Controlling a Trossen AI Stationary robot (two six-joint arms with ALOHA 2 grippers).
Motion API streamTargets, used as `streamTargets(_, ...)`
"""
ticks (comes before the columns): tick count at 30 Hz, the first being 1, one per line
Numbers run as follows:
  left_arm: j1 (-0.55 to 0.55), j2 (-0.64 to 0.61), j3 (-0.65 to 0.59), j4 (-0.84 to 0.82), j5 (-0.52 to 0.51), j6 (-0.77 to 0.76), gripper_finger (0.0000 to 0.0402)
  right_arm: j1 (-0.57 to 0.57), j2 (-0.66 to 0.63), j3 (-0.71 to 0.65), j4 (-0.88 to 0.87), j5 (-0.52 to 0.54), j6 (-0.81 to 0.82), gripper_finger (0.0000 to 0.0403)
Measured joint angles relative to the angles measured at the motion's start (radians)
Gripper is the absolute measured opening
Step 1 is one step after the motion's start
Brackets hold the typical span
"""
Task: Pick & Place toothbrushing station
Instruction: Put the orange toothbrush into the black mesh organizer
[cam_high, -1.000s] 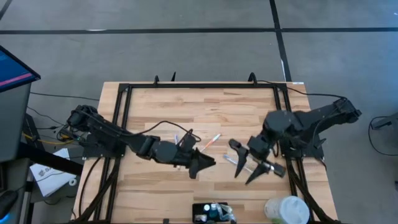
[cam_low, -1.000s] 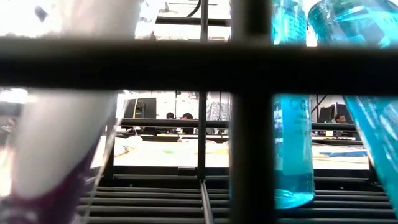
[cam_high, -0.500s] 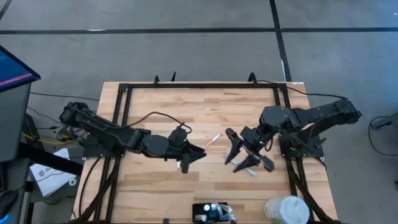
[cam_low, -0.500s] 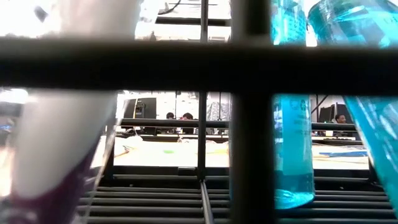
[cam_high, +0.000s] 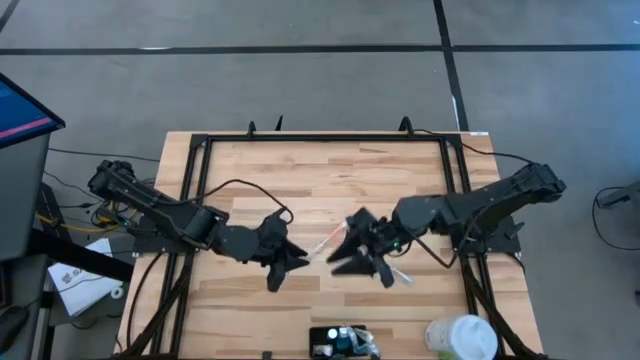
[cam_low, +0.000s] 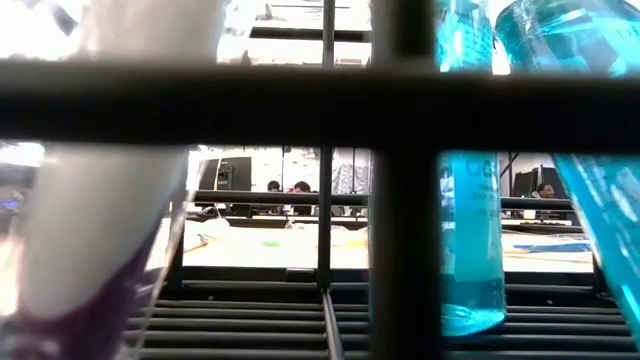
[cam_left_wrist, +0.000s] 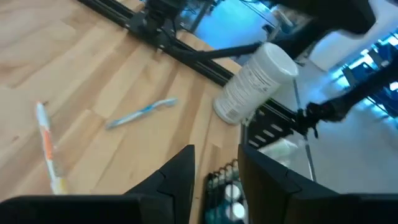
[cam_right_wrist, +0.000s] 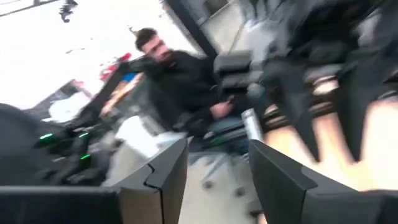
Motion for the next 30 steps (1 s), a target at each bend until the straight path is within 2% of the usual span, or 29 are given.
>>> streamTargets(4, -0.066, 0.000, 0.000, -0.002, -0.073, 0.051, 0.0117, 0.026, 0.055, 0.002, 0.102, -0.061, 0.074, 0.0164)
streamTargets(6, -0.085, 0.000, 0.000, -0.011, -0.104, 0.070, 0.0117, 0.021, 0.079, 0.002, 0.131, -0.089, 0.211, 0.0164)
streamTargets(8, -0.096, 0.000, 0.000, -0.017, -0.131, 0.071, 0.0117, 0.001, 0.097, 0.002, 0.149, -0.177, 0.307, 0.0162)
streamTargets(11, -0.107, 0.003, -0.001, -0.025, -0.170, 0.043, 0.0117, -0.025, 0.102, 0.002, 0.166, -0.272, 0.318, 0.0162)
streamTargets(16, -0.106, 0.006, -0.069, -0.027, -0.216, -0.125, 0.0117, -0.084, 0.090, 0.002, 0.094, -0.289, 0.273, 0.0165)
streamTargets(18, -0.096, 0.006, -0.120, -0.028, -0.195, -0.242, 0.0117, -0.115, 0.089, 0.002, 0.042, -0.285, 0.253, 0.0167)
streamTargets(22, -0.062, 0.006, -0.240, -0.029, -0.058, -0.451, 0.0117, -0.169, 0.092, 0.002, -0.020, -0.296, 0.231, 0.0166)
streamTargets(24, -0.045, 0.006, -0.282, -0.025, -0.011, -0.482, 0.0117, -0.185, 0.094, 0.001, -0.032, -0.337, 0.229, 0.0164)
streamTargets(30, 0.009, 0.006, -0.330, -0.016, 0.029, -0.634, 0.0117, -0.234, 0.094, 0.001, -0.026, -0.517, 0.194, 0.0166)
